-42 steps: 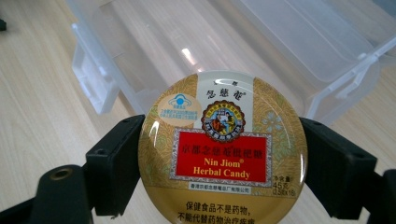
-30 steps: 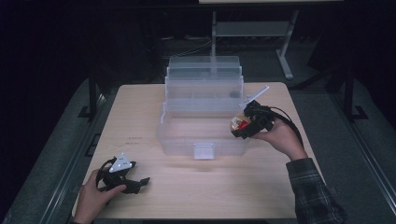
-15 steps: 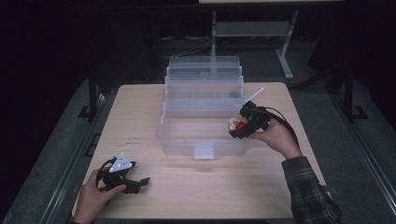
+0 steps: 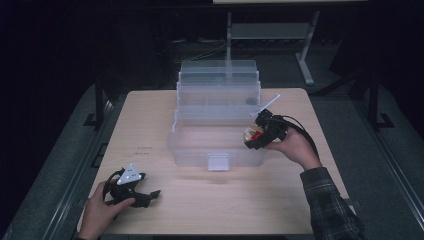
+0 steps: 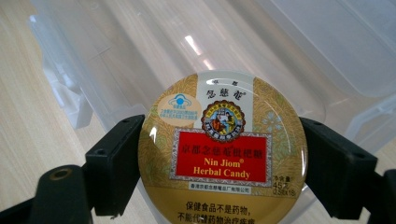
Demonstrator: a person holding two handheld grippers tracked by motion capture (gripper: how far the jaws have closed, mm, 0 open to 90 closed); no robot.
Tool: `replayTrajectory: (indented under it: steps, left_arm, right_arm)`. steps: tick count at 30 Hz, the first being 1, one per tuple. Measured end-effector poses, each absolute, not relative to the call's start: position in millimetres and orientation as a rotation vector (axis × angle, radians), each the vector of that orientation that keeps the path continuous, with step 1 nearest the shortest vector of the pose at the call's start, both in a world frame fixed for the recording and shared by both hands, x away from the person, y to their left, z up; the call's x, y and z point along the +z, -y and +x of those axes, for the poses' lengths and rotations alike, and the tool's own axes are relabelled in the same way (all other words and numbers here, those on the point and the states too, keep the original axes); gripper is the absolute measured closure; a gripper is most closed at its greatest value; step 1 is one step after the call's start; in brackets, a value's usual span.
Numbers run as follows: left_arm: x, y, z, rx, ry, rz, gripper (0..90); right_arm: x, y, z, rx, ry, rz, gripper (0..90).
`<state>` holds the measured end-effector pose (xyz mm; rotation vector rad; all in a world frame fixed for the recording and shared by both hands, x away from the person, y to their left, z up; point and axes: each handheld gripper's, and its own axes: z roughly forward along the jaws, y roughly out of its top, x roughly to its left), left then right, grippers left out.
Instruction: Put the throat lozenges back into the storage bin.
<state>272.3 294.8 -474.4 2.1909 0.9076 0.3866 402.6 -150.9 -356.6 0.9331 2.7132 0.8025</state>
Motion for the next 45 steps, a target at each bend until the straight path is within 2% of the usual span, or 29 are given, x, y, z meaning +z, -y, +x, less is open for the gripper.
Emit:
replayTrajectory:
  steps: [22, 45]
  left_arm:
    - [-474, -295, 272, 0.387, -0.908, 2.191, 11.9]
    - [-474, -295, 272, 0.389, -0.906, 2.192, 12.0]
  right_arm:
    - [-348, 159, 397, 0.826, -2.695, 0.938, 19.1]
    - [-342, 207, 373, 0.824, -2.632, 1.003, 18.9]
